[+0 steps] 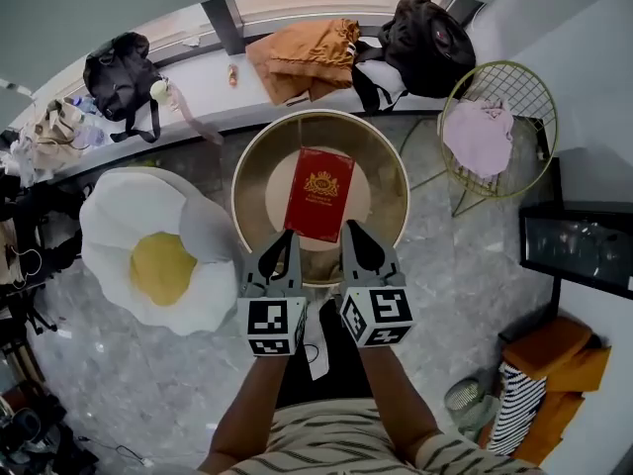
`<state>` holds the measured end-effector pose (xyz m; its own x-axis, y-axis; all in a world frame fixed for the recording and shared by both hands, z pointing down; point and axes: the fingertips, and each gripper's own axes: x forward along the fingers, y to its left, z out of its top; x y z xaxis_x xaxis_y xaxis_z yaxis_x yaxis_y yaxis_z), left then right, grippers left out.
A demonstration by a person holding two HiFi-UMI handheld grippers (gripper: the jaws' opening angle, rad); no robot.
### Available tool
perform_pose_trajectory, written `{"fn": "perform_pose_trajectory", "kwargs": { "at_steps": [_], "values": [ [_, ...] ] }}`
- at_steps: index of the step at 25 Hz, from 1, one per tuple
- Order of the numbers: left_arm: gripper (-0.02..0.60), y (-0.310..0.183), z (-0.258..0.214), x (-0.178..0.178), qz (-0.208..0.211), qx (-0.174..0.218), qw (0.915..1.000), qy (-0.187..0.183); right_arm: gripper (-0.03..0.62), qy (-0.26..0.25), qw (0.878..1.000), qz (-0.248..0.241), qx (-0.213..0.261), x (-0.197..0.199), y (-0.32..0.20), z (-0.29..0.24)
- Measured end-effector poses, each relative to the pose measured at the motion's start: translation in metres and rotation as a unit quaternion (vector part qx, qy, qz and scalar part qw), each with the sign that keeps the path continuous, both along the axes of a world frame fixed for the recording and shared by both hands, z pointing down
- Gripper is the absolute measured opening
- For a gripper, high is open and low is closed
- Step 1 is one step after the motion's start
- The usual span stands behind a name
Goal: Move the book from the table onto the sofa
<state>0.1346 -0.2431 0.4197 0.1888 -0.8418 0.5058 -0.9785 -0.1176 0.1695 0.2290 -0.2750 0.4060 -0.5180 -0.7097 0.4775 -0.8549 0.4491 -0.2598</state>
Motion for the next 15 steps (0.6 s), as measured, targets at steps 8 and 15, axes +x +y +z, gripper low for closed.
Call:
{"fn": "perform_pose_trajectory", "kwargs": {
  "at_steps": [8,15],
  "values": [
    [0.006,0.001,0.064,0.007,0.030,-0.042,0.9984,0.023,0.003,0.017,0.999,0.022,-0.042,-0.003,0.005,0.063],
    [0.006,-0.008,0.123,0.002,0.059,-0.073,0.9953,0.026,0.003,0.032,0.995,0.042,-0.083,0.002,0.005,0.120]
  ]
}}
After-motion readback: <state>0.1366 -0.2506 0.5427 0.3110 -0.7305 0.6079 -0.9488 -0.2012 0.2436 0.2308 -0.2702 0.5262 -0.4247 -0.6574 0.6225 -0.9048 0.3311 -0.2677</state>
